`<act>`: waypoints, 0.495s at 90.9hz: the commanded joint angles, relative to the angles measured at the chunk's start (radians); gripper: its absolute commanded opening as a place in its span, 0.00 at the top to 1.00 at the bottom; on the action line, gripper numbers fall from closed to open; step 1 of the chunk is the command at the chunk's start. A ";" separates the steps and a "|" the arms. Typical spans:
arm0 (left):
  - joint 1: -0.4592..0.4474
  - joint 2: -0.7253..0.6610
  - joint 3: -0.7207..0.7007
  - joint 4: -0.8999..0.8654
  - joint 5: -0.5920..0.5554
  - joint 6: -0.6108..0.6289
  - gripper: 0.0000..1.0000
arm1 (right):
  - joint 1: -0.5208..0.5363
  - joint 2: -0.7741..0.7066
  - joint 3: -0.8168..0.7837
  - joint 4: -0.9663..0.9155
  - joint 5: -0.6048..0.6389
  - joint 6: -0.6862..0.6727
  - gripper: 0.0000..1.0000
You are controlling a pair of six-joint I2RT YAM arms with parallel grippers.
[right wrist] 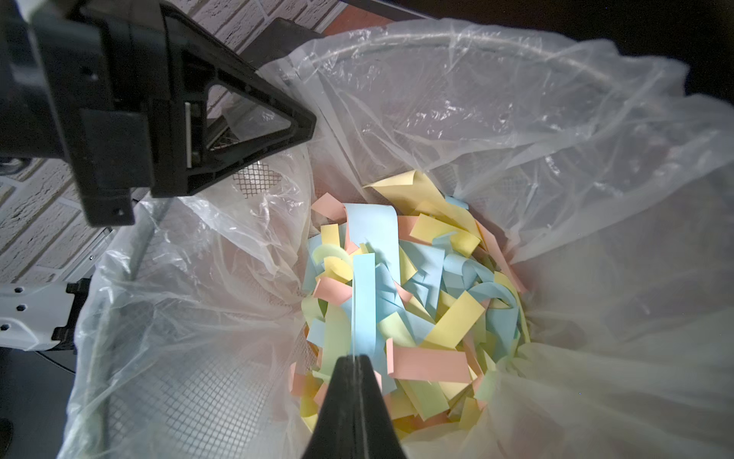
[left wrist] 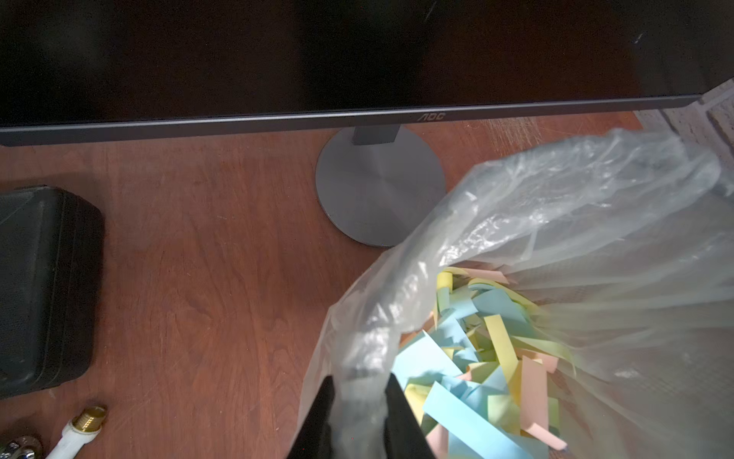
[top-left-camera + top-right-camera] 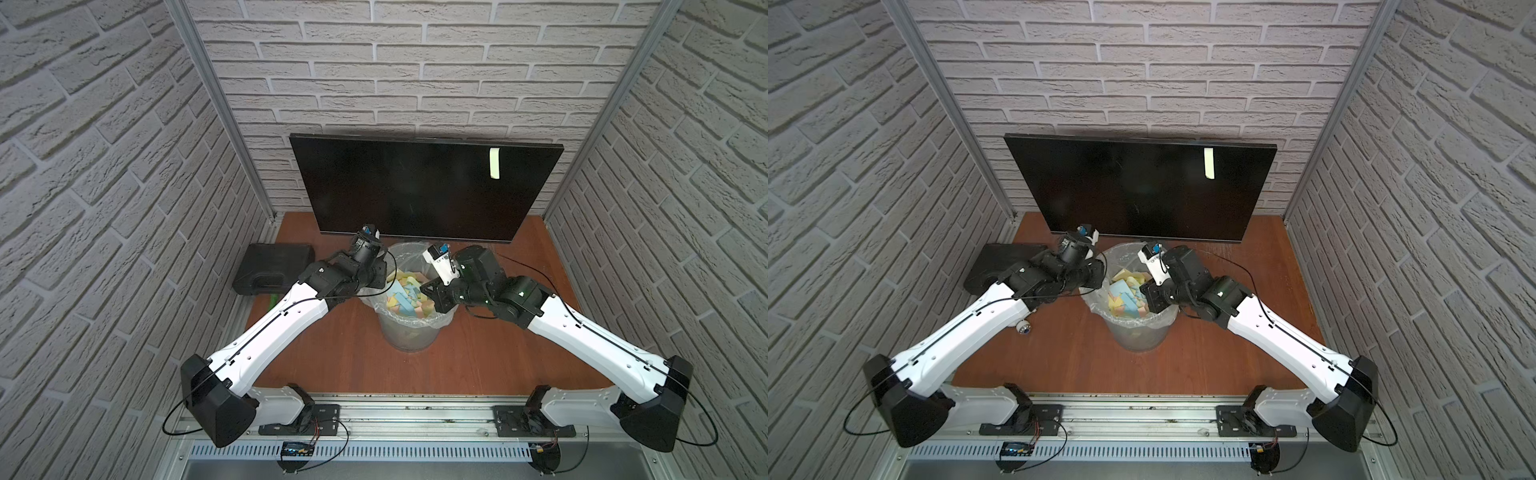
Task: Remove the sticky note from the monitor
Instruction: Place the sticky note in the trash bin.
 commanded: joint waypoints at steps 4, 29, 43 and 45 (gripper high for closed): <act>-0.005 0.000 -0.029 -0.020 0.019 -0.001 0.79 | 0.021 -0.014 0.029 -0.029 0.010 -0.021 0.97; -0.005 -0.003 -0.030 -0.021 0.017 -0.001 0.79 | 0.028 0.019 0.063 -0.034 0.039 -0.026 0.93; -0.004 -0.003 -0.029 -0.021 0.018 -0.002 0.79 | 0.028 0.029 0.083 -0.031 0.054 -0.021 0.68; -0.005 -0.004 -0.029 -0.021 0.018 -0.002 0.79 | 0.028 0.028 0.087 -0.031 0.056 -0.021 0.66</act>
